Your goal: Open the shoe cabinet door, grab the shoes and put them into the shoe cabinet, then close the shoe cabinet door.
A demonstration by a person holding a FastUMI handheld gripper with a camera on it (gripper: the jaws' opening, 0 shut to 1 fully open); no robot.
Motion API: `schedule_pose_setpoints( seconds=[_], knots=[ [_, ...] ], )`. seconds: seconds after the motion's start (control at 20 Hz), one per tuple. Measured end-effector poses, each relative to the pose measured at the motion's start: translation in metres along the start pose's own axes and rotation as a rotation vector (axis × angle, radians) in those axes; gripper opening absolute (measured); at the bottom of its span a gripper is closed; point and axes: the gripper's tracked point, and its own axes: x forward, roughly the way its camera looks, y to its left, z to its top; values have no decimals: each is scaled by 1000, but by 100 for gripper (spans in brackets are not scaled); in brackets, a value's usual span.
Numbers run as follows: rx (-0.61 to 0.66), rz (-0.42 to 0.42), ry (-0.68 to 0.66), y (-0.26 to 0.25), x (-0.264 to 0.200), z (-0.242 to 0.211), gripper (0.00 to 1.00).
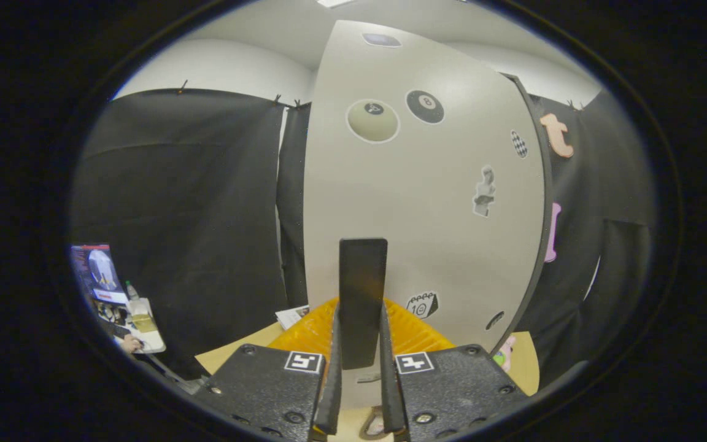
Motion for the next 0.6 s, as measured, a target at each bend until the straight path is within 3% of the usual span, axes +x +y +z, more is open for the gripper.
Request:
schedule_pose_setpoints(
  seconds=[0.3,0.6],
  knots=[
    [9,2,-13,-22,-35,-4,29],
    [13,-61,-24,-49,-70,-8,29]
  ],
)
